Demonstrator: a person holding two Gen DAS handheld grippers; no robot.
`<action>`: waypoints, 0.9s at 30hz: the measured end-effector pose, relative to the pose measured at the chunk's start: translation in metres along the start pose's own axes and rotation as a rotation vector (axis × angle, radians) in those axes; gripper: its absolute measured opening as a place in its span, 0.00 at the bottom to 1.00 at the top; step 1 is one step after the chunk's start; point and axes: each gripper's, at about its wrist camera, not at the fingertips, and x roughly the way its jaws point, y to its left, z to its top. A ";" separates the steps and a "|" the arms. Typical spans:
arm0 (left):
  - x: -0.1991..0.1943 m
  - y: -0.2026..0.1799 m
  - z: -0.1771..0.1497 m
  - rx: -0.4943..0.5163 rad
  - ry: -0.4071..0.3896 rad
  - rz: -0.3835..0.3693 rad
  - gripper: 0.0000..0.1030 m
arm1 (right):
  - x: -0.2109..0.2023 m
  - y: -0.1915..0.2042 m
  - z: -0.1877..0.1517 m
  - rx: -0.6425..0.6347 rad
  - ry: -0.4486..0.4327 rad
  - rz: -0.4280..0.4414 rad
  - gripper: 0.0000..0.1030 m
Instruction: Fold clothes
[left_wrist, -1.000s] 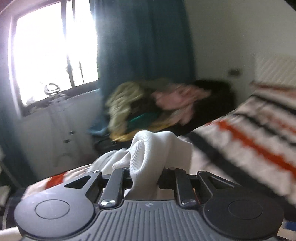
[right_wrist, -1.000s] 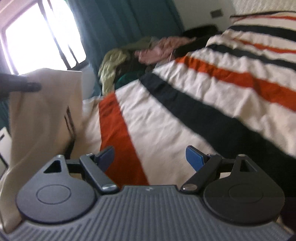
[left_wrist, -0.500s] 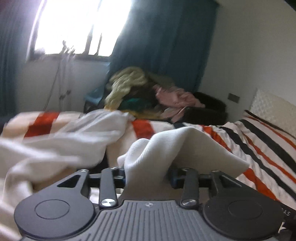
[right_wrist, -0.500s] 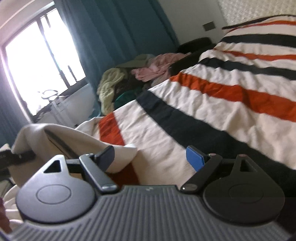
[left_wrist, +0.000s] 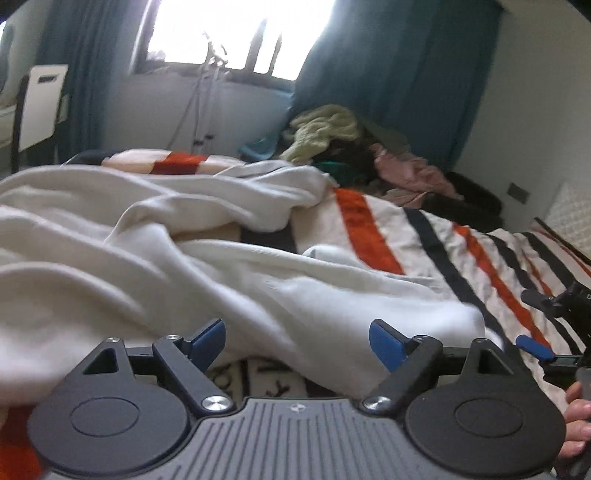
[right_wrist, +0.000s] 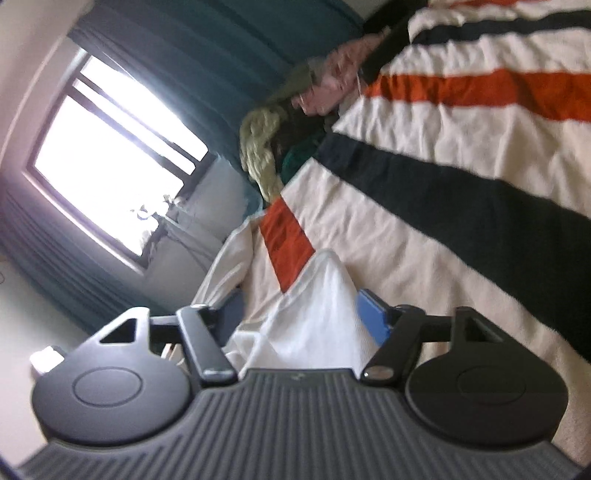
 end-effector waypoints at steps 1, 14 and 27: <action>0.002 -0.001 0.000 0.001 0.003 0.004 0.84 | 0.005 0.000 0.004 0.007 0.025 0.004 0.65; 0.030 0.000 -0.001 -0.049 0.023 0.036 0.85 | 0.148 -0.022 0.051 -0.179 0.354 0.001 0.62; 0.068 0.008 -0.004 -0.118 0.082 0.093 0.85 | 0.157 -0.014 0.039 -0.244 0.212 0.076 0.07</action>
